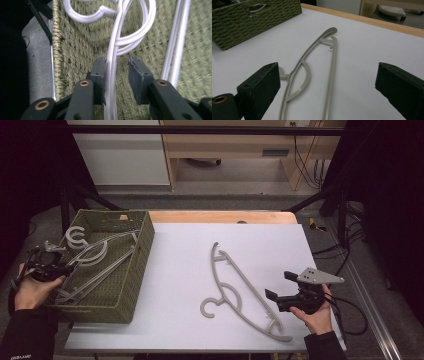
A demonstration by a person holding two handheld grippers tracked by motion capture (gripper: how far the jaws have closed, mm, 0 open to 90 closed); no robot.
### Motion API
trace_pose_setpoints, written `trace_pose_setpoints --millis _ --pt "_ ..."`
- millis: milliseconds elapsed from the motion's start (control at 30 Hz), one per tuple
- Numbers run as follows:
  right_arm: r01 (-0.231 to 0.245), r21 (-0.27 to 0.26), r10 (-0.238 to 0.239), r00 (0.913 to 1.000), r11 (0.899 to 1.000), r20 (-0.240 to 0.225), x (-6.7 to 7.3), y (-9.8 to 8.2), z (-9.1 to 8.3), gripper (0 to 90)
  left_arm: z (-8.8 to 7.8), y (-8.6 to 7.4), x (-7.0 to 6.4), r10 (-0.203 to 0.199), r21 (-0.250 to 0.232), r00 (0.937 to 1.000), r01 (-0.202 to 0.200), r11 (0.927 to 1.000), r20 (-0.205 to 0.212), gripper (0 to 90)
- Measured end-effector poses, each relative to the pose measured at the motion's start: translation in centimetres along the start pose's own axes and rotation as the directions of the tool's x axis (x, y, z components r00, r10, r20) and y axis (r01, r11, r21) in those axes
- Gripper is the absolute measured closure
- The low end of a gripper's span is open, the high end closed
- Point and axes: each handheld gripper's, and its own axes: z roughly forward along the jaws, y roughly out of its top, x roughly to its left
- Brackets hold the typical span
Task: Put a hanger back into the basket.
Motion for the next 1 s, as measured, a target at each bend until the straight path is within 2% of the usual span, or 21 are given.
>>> trace_pose_setpoints --millis 100,133,267,300,333,400,467,500,533,567,600,633,667,700,733,800,833,867,967,1000 --pt "0.000 -0.002 0.000 1.0000 1.000 0.002 0.0 0.0 0.0 6.2 -1.0 0.0 -0.2 -0.014 -0.057 0.9996 0.015 0.9983 0.024 62.7" --pt "0.000 -0.002 0.000 1.0000 1.000 0.002 0.0 0.0 0.0 6.2 -1.0 0.0 -0.2 -0.014 -0.057 0.9996 0.015 0.9983 0.024 61.7" --pt "0.002 -0.005 -0.002 1.0000 1.000 0.004 0.1 0.1 -0.1 6.5 -2.9 0.2 -1.6 -0.008 -0.161 0.9979 0.018 0.9868 0.065 56.1" --pt "0.002 -0.005 -0.002 1.0000 1.000 0.004 0.1 0.1 -0.1 6.5 -2.9 0.2 -1.6 -0.008 -0.161 0.9979 0.018 0.9868 0.065 54.4" --pt "0.003 -0.007 -0.003 1.0000 1.000 0.005 0.1 0.1 -0.1 6.6 -3.8 0.3 -2.4 -0.003 -0.216 0.9956 0.024 0.9761 0.094 52.4" --pt "0.003 -0.006 -0.003 1.0000 1.000 0.006 0.2 0.2 -0.2 6.6 -4.6 0.4 -3.3 -0.003 -0.275 0.9924 0.037 0.9608 0.123 48.6" --pt "0.008 -0.009 -0.008 0.9999 1.000 0.006 0.2 0.2 -0.2 6.6 -5.3 0.5 -4.3 0.002 -0.325 0.9865 0.052 0.9442 0.163 44.2" --pt "0.008 -0.009 -0.008 0.9999 1.000 0.006 0.2 0.2 -0.2 6.6 -5.3 0.5 -4.3 0.002 -0.325 0.9865 0.052 0.9442 0.163 42.0" --pt "0.009 -0.009 -0.009 0.9999 1.000 0.007 0.3 0.3 -0.2 6.7 -6.0 0.6 -5.3 0.019 -0.367 0.9794 0.057 0.9283 0.201 39.8" --pt "0.009 -0.010 -0.009 0.9999 1.000 0.006 0.3 0.3 -0.2 6.7 -6.0 0.6 -5.3 0.019 -0.367 0.9794 0.057 0.9283 0.201 37.9" --pt "0.010 -0.009 -0.010 0.9999 1.000 0.004 0.3 0.3 -0.3 6.7 -6.3 0.6 -5.8 0.034 -0.389 0.9742 0.058 0.9193 0.223 35.8" --pt "0.010 -0.008 -0.010 0.9999 1.000 0.004 0.3 0.3 -0.3 6.7 -6.6 0.5 -6.9 0.047 -0.437 0.9637 0.076 0.8960 0.263 34.0" --pt "0.010 -0.008 -0.010 0.9999 1.000 0.004 0.3 0.3 -0.3 6.7 -6.6 0.5 -6.9 0.047 -0.437 0.9637 0.076 0.8960 0.263 32.3" --pt "0.009 -0.010 -0.009 0.9999 1.000 0.005 0.3 0.3 -0.3 6.7 -6.8 0.5 -8.0 0.066 -0.463 0.9573 0.076 0.8830 0.281 31.0" --pt "0.008 -0.010 -0.008 0.9999 1.000 0.006 0.3 0.3 -0.3 6.7 -6.8 0.5 -8.6 0.071 -0.477 0.9531 0.082 0.8752 0.294 29.8" --pt "0.006 -0.010 -0.006 1.0000 1.000 0.008 0.4 0.3 -0.3 6.6 -6.9 0.4 -9.7 0.080 -0.496 0.9392 0.103 0.8623 0.334 27.0" --pt "0.005 -0.012 -0.005 1.0000 1.000 0.008 0.4 0.3 -0.3 6.6 -6.9 0.4 -9.7 0.080 -0.496 0.9392 0.103 0.8623 0.334 25.6" --pt "0.009 -0.017 -0.008 0.9999 1.000 0.006 0.4 0.3 -0.3 6.6 -7.0 0.4 -10.8 0.089 -0.511 0.9264 0.120 0.8510 0.366 24.3" --pt "0.011 -0.018 -0.011 0.9999 1.000 0.005 0.5 0.4 -0.4 6.7 -7.2 0.2 -12.4 0.109 -0.538 0.9039 0.146 0.8305 0.414 20.4" --pt "0.012 -0.019 -0.012 0.9999 1.000 0.004 0.6 0.5 -0.5 6.6 -7.3 0.2 -13.0 0.121 -0.545 0.8980 0.145 0.8258 0.423 19.4"
